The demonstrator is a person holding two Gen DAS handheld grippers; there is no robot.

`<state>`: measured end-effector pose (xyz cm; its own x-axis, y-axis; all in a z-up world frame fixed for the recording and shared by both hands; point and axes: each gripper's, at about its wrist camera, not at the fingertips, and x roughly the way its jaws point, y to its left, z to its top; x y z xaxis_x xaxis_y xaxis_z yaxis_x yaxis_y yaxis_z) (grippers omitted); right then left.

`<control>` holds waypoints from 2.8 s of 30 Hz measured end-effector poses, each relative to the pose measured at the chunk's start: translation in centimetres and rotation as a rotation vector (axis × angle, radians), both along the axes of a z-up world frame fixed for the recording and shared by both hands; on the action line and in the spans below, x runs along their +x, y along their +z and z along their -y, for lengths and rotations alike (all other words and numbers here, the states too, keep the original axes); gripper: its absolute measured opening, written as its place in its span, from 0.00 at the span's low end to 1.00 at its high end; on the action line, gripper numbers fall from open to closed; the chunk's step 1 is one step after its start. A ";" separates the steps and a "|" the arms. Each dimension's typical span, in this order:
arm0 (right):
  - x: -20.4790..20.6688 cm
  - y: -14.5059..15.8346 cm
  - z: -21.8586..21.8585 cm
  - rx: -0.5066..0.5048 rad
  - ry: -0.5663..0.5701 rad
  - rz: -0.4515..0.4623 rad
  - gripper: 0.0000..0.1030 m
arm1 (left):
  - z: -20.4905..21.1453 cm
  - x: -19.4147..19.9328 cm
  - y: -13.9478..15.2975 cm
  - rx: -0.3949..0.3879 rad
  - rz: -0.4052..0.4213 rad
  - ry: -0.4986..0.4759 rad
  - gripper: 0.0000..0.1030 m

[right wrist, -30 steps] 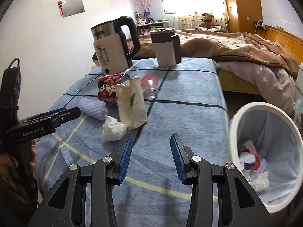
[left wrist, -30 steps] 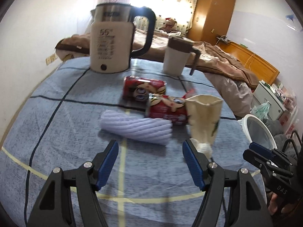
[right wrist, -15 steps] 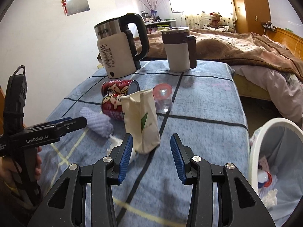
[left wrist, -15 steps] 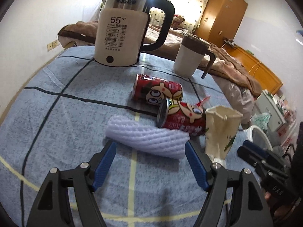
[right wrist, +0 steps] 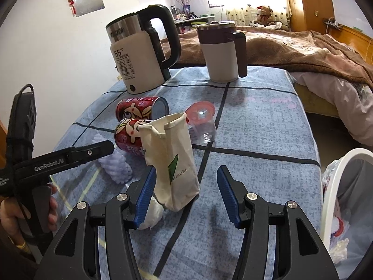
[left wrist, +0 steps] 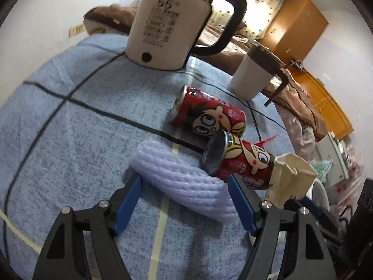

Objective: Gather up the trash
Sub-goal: 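Grasp the beige paper bag with the right tool while the left tool grasps the white foam net, then lift the paper bag and foam net off the table with both tools, then carry bag and foam net over the bin and open both tools to drop them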

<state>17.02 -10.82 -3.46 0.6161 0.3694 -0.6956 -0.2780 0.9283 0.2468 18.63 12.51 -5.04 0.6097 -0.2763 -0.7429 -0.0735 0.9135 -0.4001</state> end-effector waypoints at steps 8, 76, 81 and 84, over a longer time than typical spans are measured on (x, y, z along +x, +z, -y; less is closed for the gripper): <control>0.4 -0.4 0.3 0.011 -0.028 -0.013 0.30 | 0.6 0.7 -0.5 0.046 -0.014 0.037 0.75; -5.8 2.2 6.1 0.057 -0.136 0.057 0.08 | 3.8 -2.0 0.0 0.093 0.002 -0.023 0.29; -6.0 2.3 6.5 0.065 -0.145 0.059 0.08 | 4.2 -3.4 1.5 0.123 0.053 -0.046 0.29; -6.2 2.4 6.7 0.069 -0.149 0.062 0.08 | 4.5 -4.2 2.4 0.134 0.076 -0.060 0.29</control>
